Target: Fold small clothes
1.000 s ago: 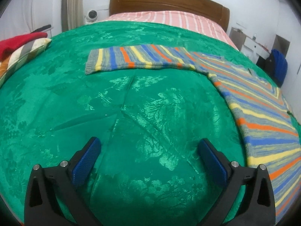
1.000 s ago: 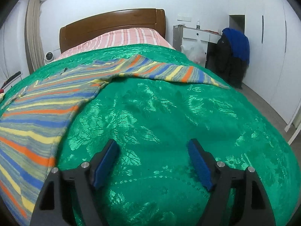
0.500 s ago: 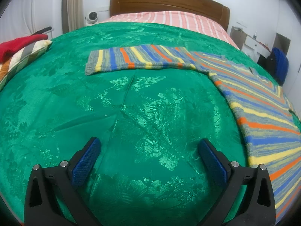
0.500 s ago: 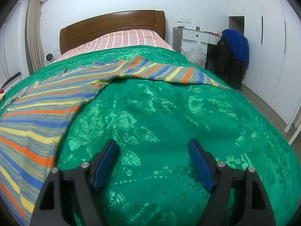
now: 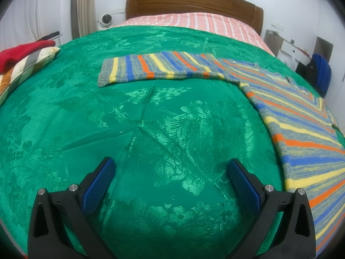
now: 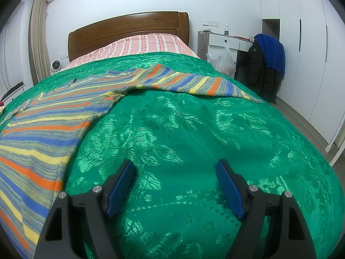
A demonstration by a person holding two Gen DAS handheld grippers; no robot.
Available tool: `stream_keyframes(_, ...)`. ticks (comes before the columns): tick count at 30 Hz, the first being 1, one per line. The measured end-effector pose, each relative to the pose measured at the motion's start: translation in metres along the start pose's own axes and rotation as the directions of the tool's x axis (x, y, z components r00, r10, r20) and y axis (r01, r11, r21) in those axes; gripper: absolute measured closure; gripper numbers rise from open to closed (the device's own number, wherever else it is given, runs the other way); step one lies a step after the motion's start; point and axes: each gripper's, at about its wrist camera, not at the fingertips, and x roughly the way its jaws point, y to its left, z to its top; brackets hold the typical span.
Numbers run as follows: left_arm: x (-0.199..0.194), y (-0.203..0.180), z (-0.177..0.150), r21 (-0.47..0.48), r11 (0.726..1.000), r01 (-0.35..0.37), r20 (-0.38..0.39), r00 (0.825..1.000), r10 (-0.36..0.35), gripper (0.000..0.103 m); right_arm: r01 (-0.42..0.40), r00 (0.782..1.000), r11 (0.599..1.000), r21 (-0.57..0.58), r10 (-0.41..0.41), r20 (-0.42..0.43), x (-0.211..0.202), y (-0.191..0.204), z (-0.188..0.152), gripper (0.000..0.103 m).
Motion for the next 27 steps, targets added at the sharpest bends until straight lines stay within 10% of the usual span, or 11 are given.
stream_keyframes(27,0.0001,0.0006,0.0002,0.001,1.000,-0.002,0.001,1.000,0.002,0.000,0.005,1.000,1.000,-0.005,-0.005,-0.001,-0.0002,0.0007,0.0000,0.025)
